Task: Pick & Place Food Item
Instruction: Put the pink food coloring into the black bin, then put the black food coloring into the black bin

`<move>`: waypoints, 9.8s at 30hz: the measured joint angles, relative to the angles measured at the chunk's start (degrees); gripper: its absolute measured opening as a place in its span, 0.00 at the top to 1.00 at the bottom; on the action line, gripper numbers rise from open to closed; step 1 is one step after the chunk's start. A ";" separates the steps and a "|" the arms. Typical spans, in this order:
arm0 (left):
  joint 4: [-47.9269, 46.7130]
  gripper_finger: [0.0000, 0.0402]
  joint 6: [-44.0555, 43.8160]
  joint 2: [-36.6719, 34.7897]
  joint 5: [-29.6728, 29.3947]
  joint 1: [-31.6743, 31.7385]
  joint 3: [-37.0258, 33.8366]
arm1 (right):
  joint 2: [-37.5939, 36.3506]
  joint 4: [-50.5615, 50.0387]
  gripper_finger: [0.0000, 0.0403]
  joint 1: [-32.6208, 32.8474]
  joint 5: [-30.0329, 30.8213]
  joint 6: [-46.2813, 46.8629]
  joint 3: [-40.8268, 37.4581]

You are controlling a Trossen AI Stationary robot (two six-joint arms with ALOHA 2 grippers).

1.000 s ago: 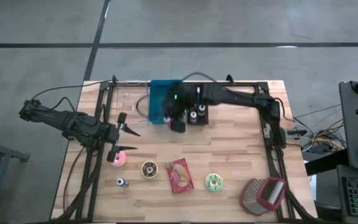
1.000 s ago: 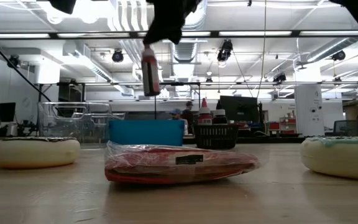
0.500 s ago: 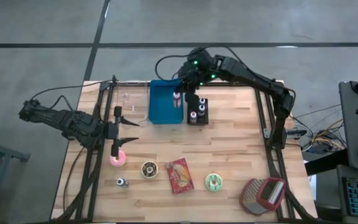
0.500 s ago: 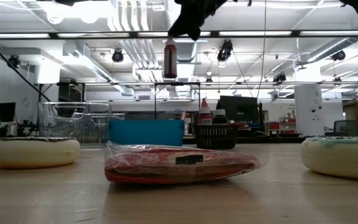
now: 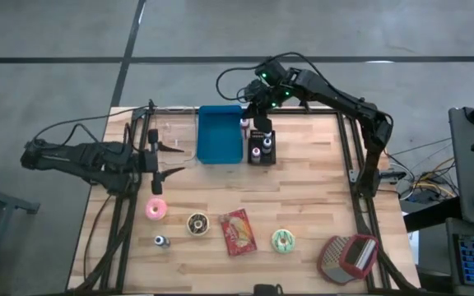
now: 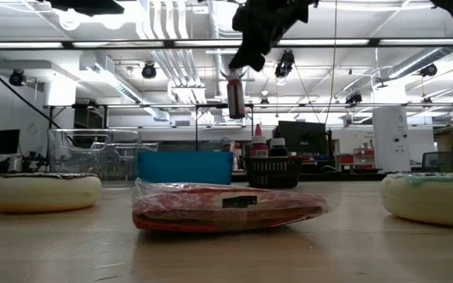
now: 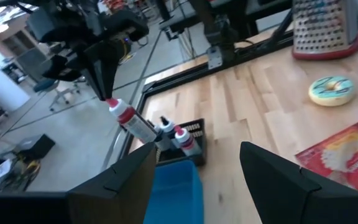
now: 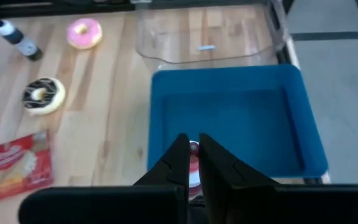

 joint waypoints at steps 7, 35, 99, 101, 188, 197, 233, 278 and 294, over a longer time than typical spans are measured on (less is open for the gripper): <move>-0.02 0.41 -0.02 0.02 0.02 1.55 -0.73 | -0.76 4.29 0.97 -2.62 -0.15 1.35 -5.59; -0.02 0.41 -0.24 0.02 0.15 1.55 -0.77 | -4.92 11.24 0.97 -2.87 3.31 6.27 -18.86; -0.06 0.41 -0.04 0.04 0.11 1.55 -0.77 | -7.39 34.17 0.89 -4.27 4.62 13.86 -40.68; -0.06 0.41 -0.04 0.04 0.11 1.55 -0.77 | -7.42 34.17 0.86 -4.27 4.60 14.00 -40.77; -3.31 0.41 -12.62 1.01 2.44 1.55 -0.81 | -33.19 29.52 0.74 15.20 2.54 13.49 -36.15; -4.78 0.41 -14.29 1.02 3.74 1.55 -0.64 | -41.11 43.13 0.74 14.17 2.82 13.79 -49.39; -14.40 0.41 -28.00 0.96 20.83 1.51 -0.62 | -36.26 63.41 0.81 24.14 3.06 19.50 -61.91; -16.95 0.41 -53.09 4.87 23.54 -12.70 -0.63 | -29.38 61.06 0.81 24.12 3.18 19.46 -61.89; -17.71 0.41 -50.36 4.87 22.79 -12.70 -0.83 | -29.38 61.02 0.81 24.12 3.17 19.47 -61.89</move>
